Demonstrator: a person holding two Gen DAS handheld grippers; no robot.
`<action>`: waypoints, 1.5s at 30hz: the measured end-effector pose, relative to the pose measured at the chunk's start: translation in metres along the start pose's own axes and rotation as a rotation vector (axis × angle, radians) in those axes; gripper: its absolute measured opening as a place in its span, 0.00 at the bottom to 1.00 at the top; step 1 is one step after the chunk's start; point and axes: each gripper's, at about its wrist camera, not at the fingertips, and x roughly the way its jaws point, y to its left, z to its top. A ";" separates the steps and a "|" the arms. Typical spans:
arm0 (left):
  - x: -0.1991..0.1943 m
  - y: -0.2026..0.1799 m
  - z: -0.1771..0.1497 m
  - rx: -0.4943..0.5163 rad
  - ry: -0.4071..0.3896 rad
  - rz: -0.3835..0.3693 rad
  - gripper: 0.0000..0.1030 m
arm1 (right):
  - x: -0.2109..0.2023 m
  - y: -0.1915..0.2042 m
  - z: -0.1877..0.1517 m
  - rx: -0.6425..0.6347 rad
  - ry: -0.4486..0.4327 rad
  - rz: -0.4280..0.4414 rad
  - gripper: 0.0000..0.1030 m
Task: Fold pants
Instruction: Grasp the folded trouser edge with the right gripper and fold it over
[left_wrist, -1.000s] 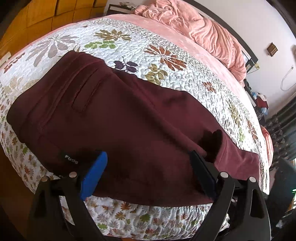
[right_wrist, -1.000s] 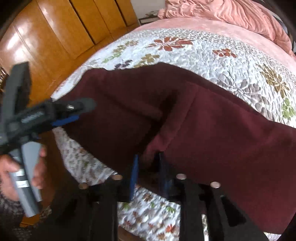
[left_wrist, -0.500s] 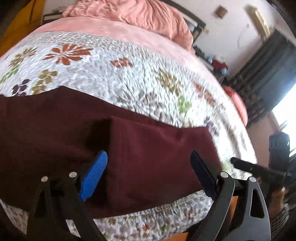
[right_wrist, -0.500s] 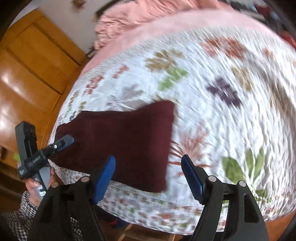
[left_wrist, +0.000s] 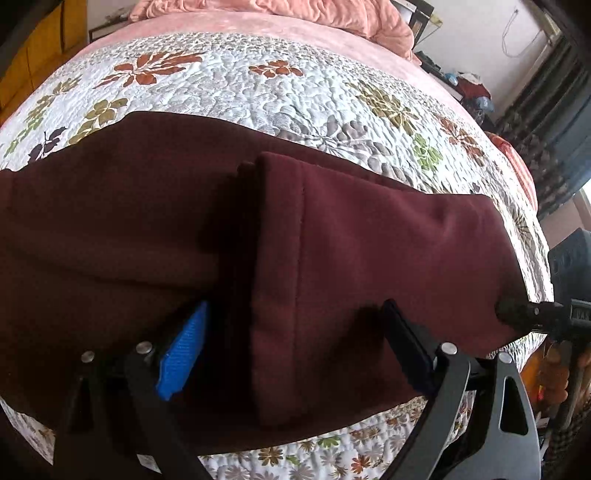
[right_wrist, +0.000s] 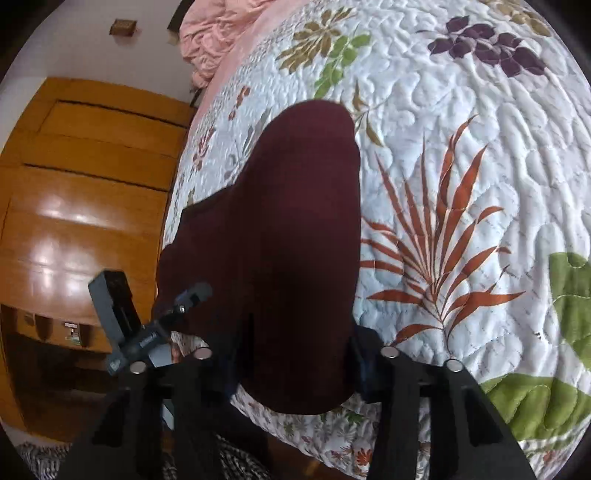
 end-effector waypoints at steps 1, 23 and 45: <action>0.000 0.001 0.001 -0.006 -0.001 -0.002 0.89 | -0.005 0.004 0.000 -0.008 -0.013 0.015 0.32; -0.054 0.024 -0.008 -0.010 -0.108 -0.005 0.91 | -0.060 0.097 -0.013 -0.308 -0.181 -0.425 0.53; -0.133 0.172 -0.044 -0.343 -0.210 0.073 0.91 | 0.065 0.176 -0.034 -0.374 -0.023 -0.249 0.61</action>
